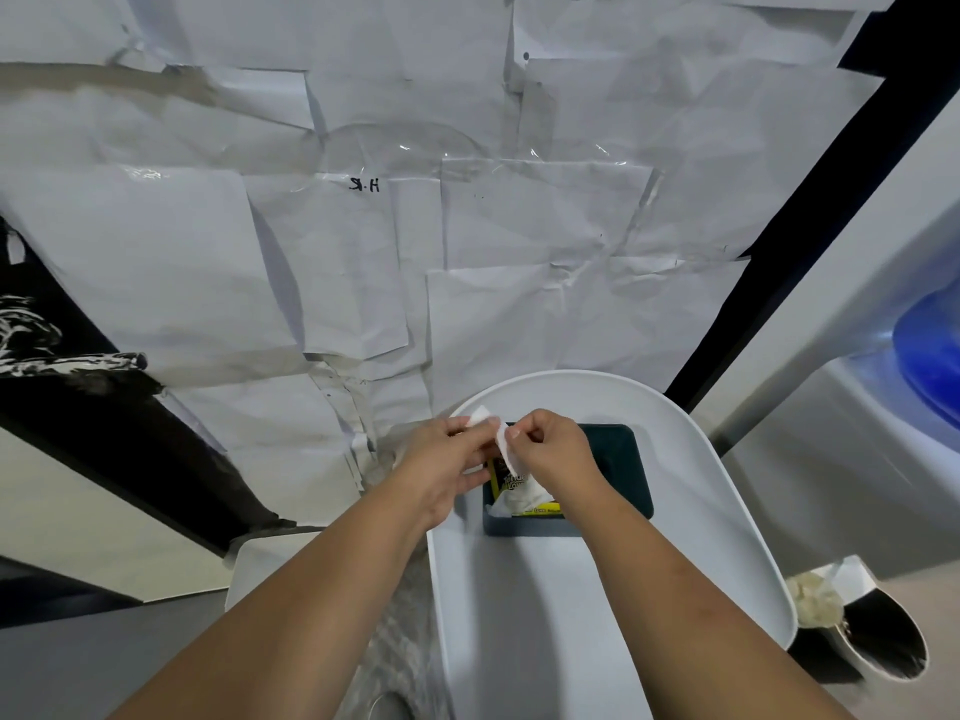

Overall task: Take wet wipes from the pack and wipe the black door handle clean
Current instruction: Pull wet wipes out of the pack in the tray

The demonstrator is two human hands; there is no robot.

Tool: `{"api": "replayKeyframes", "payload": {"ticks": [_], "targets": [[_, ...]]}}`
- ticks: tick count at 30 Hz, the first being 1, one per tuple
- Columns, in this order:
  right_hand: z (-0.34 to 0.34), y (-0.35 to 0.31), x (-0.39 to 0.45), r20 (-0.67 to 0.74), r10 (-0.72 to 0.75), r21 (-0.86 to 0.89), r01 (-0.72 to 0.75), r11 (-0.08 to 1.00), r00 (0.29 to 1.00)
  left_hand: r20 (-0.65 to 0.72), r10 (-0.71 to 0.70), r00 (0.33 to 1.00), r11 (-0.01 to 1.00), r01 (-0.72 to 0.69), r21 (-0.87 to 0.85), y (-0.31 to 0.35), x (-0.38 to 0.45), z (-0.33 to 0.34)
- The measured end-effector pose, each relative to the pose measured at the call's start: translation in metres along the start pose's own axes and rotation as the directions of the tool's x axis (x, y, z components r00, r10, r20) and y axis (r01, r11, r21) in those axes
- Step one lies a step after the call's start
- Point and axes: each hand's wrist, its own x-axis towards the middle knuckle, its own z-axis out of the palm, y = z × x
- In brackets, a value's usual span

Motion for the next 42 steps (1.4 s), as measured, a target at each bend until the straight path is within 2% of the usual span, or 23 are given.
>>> {"api": "replayKeyframes", "payload": {"ticks": [4, 8, 15, 19, 22, 24, 26, 29, 31, 33, 35, 36, 38, 40, 42], "targets": [[0.002, 0.000, 0.002, -0.030, -0.057, -0.090, 0.054, 0.994, 0.998, -0.098, 0.007, 0.995, 1.000, -0.006, 0.012, -0.005, 0.005, -0.003], [0.002, 0.005, 0.005, -0.079, -0.013, -0.097, 0.005, 0.995, 0.997, -0.183, -0.003, 0.983, 0.999, -0.005, -0.042, -0.003, 0.007, -0.009], [0.011, 0.005, 0.008, -0.010, 0.113, 0.014, -0.113, 0.994, 0.994, -0.068, -0.094, 0.993, 0.979, 0.079, -0.188, -0.004, 0.009, -0.020], [0.007, 0.008, 0.013, -0.054, 0.179, 0.068, -0.175, 0.982, 0.982, -0.038, -0.122, 0.992, 0.951, 0.106, -0.289, -0.003, 0.009, -0.026], [-0.001, 0.013, 0.018, -0.090, 0.310, 0.082, -0.303, 0.949, 0.946, -0.037, -0.112, 0.993, 0.932, 0.092, -0.351, 0.004, 0.009, -0.033], [-0.002, 0.014, 0.021, -0.061, 0.423, 0.262, -0.395, 0.881, 0.904, -0.072, -0.137, 0.988, 0.930, 0.103, -0.353, 0.006, 0.011, -0.038], [-0.003, 0.011, 0.023, 0.016, 0.491, 0.542, -0.420, 0.728, 0.871, -0.148, -0.198, 0.969, 0.923, 0.134, -0.360, 0.003, 0.016, -0.042], [-0.006, 0.003, 0.024, 0.061, 0.455, 0.799, -0.317, 0.511, 0.888, -0.253, -0.270, 0.929, 0.933, 0.188, -0.307, -0.003, 0.023, -0.048], [-0.007, -0.002, 0.022, 0.061, 0.407, 0.838, -0.269, 0.475, 0.911, -0.278, -0.277, 0.920, 0.956, 0.235, -0.175, -0.005, 0.022, -0.050], [-0.006, -0.005, 0.020, 0.059, 0.339, 0.790, -0.252, 0.559, 0.939, -0.264, -0.199, 0.944, 0.962, 0.239, 0.129, -0.006, 0.021, -0.051], [-0.004, -0.009, 0.019, 0.086, 0.268, 0.686, -0.252, 0.683, 0.960, -0.193, -0.087, 0.977, 0.913, 0.156, 0.377, -0.005, 0.021, -0.050], [-0.002, -0.011, 0.019, 0.110, 0.244, 0.620, -0.258, 0.740, 0.964, -0.153, -0.052, 0.987, 0.908, 0.110, 0.405, -0.003, 0.020, -0.048], [0.001, -0.016, 0.018, 0.144, 0.209, 0.476, -0.253, 0.842, 0.967, -0.064, -0.027, 0.998, 0.947, 0.046, 0.318, 0.003, 0.019, -0.043], [0.005, -0.018, 0.017, 0.176, 0.176, 0.395, -0.233, 0.889, 0.969, 0.019, -0.039, 0.999, 0.964, 0.032, 0.264, 0.005, 0.020, -0.037], [0.008, -0.020, 0.017, 0.199, 0.156, 0.347, -0.218, 0.912, 0.968, 0.072, -0.007, 0.997, 0.953, -0.015, 0.302, 0.004, 0.020, -0.033]]}}
